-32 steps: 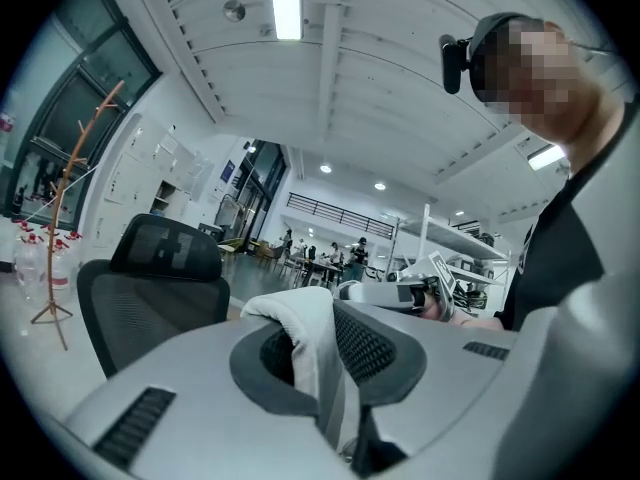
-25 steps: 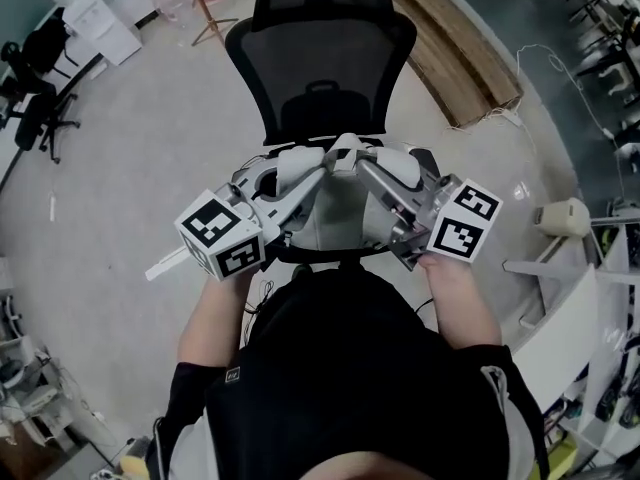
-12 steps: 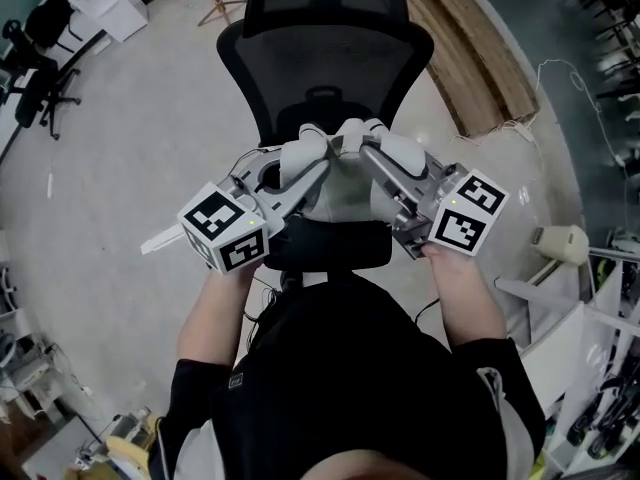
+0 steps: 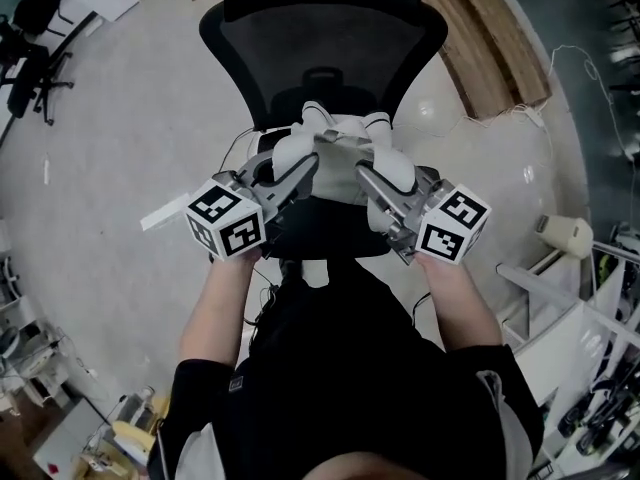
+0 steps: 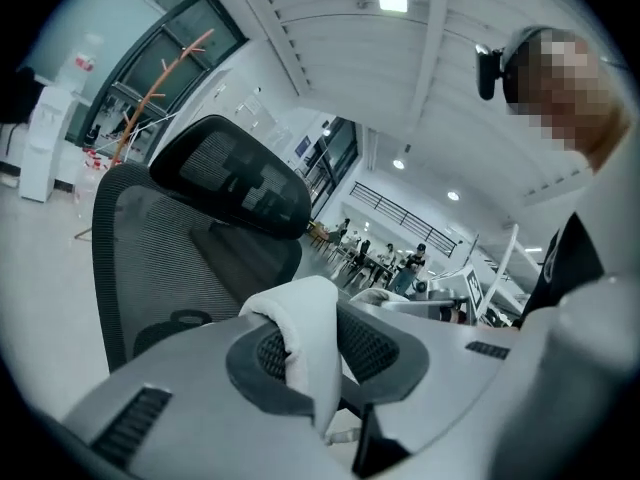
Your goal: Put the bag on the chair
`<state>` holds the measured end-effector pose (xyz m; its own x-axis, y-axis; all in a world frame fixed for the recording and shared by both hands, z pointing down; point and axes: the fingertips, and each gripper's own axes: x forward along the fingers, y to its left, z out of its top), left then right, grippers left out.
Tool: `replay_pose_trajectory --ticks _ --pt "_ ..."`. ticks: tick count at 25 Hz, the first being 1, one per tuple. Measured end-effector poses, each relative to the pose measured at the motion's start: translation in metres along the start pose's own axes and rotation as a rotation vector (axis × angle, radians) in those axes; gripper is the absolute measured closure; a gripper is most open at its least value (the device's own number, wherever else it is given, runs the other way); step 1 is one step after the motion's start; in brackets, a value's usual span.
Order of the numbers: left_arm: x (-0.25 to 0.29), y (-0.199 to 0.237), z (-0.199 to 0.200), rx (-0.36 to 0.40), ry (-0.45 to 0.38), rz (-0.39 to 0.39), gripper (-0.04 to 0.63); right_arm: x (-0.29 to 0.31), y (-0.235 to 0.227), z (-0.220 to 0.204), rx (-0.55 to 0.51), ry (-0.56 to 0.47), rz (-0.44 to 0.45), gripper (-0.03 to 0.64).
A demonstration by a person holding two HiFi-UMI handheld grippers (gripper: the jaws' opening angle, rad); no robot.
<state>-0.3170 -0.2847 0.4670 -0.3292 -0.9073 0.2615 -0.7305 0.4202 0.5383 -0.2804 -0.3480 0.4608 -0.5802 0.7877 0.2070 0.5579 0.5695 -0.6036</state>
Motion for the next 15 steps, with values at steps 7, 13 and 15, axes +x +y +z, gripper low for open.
replay_pose_trajectory --ticks 7,13,15 --pt "-0.002 0.018 -0.01 -0.024 -0.013 0.026 0.508 0.0 -0.015 -0.018 0.12 -0.009 0.035 0.528" --pt "-0.014 0.024 -0.025 0.017 0.02 0.109 0.405 -0.019 -0.027 -0.041 0.178 0.039 -0.076 0.425" --pt "-0.018 0.026 -0.032 0.017 0.034 0.129 0.379 -0.024 -0.029 -0.048 0.16 0.074 -0.124 0.406"
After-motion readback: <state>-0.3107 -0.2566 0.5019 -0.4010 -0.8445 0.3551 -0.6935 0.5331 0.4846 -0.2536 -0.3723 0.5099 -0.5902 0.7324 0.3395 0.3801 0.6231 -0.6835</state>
